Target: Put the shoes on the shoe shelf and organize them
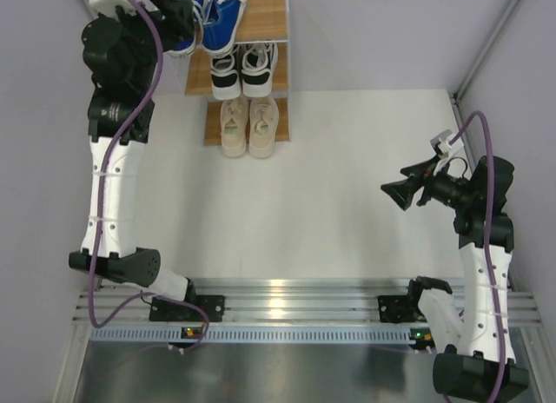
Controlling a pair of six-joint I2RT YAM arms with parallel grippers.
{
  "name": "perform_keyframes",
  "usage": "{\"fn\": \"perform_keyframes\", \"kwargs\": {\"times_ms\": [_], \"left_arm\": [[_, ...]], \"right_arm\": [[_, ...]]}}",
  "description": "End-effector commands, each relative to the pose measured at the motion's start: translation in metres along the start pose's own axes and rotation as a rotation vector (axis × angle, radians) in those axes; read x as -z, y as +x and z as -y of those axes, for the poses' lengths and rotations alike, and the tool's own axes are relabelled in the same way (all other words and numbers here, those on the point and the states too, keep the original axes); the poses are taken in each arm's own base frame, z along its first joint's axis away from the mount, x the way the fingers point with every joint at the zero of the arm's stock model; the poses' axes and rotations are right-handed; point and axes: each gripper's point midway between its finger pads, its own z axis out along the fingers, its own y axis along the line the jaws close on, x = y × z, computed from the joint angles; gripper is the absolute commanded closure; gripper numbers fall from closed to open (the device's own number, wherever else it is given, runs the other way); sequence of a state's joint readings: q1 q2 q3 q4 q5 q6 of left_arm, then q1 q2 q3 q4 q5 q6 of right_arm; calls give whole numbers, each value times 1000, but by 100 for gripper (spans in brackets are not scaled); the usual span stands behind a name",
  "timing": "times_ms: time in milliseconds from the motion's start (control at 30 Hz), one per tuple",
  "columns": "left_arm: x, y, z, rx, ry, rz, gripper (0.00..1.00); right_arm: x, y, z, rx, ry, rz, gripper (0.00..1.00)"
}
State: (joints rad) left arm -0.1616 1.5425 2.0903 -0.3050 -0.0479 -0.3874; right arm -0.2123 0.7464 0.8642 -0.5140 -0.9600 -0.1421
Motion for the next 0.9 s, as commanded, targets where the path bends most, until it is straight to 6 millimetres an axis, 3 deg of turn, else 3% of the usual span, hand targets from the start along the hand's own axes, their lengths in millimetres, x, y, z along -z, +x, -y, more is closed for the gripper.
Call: {"fn": "perform_keyframes", "kwargs": {"times_ms": [0,33,67,100,133,167,233,267,400,467,633,733,767,867], "left_arm": [[38,-30,6,65,48,23,21],[44,-26,9,82,79,1,29],[45,-15,-3,88,58,-28,35],[54,-17,1,96,80,-30,44],[58,-10,6,95,121,-62,63],[60,2,8,102,148,-101,75],[63,15,19,120,220,-155,92],[65,32,28,132,287,-221,95],[63,69,40,112,361,-314,99],[61,89,56,93,395,-350,99],[44,118,64,1,351,-350,99],[28,130,62,-48,304,-341,99],[21,140,56,-61,277,-352,99],[4,140,36,-105,172,-309,98]], "right_arm": [[8,-21,-3,94,16,29,22],[9,-20,-4,92,17,25,22],[10,-21,-4,99,17,24,22],[10,-21,-5,97,15,21,22],[10,-21,-5,99,14,20,22],[10,-21,-5,100,14,20,22],[10,-20,-5,100,12,17,22],[10,-20,-5,97,11,16,22],[9,-20,-4,92,11,17,22],[8,-22,-3,90,11,18,22],[9,-24,-1,91,22,18,22],[11,-23,-1,85,26,19,22],[11,-23,0,83,30,18,22],[13,-23,0,79,39,21,22]]}}
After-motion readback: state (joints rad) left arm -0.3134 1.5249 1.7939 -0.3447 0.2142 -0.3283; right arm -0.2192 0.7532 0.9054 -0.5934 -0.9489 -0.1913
